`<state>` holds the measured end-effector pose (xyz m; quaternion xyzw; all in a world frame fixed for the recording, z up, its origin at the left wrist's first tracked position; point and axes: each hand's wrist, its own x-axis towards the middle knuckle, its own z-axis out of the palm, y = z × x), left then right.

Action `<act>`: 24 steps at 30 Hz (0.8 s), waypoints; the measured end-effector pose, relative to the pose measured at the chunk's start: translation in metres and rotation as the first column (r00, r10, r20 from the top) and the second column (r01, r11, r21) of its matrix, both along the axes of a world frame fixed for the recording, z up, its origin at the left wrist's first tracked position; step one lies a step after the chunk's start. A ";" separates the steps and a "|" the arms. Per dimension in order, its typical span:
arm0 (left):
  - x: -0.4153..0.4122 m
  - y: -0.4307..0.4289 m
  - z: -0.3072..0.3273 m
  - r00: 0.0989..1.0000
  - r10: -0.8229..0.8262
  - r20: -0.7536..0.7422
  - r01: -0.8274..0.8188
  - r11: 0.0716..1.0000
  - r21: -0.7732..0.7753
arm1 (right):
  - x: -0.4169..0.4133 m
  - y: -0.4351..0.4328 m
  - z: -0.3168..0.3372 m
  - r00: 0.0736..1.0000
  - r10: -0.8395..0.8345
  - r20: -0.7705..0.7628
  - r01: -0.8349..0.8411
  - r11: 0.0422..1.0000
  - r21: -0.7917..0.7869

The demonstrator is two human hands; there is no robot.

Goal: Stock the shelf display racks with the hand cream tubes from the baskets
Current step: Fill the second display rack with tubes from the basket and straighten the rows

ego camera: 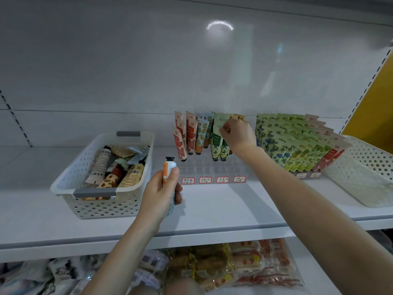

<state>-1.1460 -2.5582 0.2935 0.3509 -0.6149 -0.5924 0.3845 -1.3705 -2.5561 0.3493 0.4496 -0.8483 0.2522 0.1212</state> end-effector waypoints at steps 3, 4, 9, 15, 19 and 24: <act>0.000 0.001 0.000 1.000 -0.004 -0.005 0.004 1.000 -0.008 | -0.003 -0.003 -0.001 1.000 -0.020 -0.001 0.020 0.999 0.027; 0.000 0.001 0.000 1.000 -0.006 -0.006 0.006 1.000 -0.009 | -0.003 -0.004 -0.002 0.999 -0.033 -0.003 0.033 0.999 0.035; -0.001 0.000 0.000 1.000 -0.006 0.002 0.006 1.000 -0.023 | -0.005 -0.012 0.001 0.996 -0.085 0.007 0.084 0.995 0.057; -0.002 0.000 -0.002 1.000 -0.016 0.003 0.016 1.000 -0.014 | -0.002 -0.013 0.004 0.994 -0.109 -0.004 0.109 0.991 0.079; -0.002 0.002 -0.001 1.000 -0.024 0.004 0.025 1.000 -0.017 | -0.003 -0.013 0.004 0.995 -0.095 0.005 0.095 0.993 0.075; 0.000 0.003 0.004 1.000 -0.007 -0.013 0.007 1.000 -0.013 | -0.003 -0.009 0.005 0.998 -0.058 0.013 0.058 0.997 0.057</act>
